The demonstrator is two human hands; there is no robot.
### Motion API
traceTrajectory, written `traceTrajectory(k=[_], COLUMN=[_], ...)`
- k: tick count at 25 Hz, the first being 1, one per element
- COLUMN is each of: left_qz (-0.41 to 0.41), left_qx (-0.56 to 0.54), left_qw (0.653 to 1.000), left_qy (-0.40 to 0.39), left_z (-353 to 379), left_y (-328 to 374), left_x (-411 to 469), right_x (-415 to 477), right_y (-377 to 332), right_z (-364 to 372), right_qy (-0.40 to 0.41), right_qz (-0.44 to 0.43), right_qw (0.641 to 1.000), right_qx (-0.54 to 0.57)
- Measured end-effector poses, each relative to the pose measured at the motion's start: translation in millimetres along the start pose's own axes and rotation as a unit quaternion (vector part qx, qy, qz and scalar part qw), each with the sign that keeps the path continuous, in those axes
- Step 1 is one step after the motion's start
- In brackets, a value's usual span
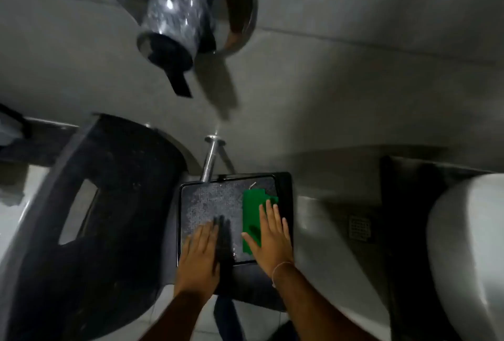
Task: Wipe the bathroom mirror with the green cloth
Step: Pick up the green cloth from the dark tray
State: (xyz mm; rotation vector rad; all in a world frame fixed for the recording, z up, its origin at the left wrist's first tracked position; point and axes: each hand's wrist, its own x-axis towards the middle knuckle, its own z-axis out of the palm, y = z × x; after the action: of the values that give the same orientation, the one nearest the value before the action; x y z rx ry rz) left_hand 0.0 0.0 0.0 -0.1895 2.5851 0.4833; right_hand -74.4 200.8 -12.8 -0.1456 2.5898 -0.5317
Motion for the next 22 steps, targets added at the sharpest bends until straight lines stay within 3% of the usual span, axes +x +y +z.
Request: traceTrajectory(k=[5,9,11,13,15,19,22], left_qz=[0.005,-0.036,-0.025,-0.010,-0.001,0.033,0.113], left_qx=[0.000,-0.046,-0.045,-0.037,-0.021,0.010,0.052], left_qw=[0.999,0.995,0.996,0.997,0.998,0.996,0.970], left_qy=[0.041,0.075,0.070,0.068,0.064,0.082,0.207], left_z=[47,72,77,70,48,-34,-141], left_y=[-11,3,10,16,25,66,119], left_x=[48,48,39,27,16,-8,-26], right_x=[68,75,77,72,59,3,-42], right_y=[23,32,34,29,19,-16,-49], right_z=[63,87,82,65,35,-51,-140], right_qy=[-0.006,0.039,0.059,0.083,0.119,0.166,0.236], right_qz=[0.051,0.031,0.027,0.029,0.065,0.157,0.150], right_qw=[0.996,0.996,0.998,0.992,0.963,0.857,0.792], right_qx=[-0.068,-0.073,-0.022,0.096,0.234,0.462,0.543])
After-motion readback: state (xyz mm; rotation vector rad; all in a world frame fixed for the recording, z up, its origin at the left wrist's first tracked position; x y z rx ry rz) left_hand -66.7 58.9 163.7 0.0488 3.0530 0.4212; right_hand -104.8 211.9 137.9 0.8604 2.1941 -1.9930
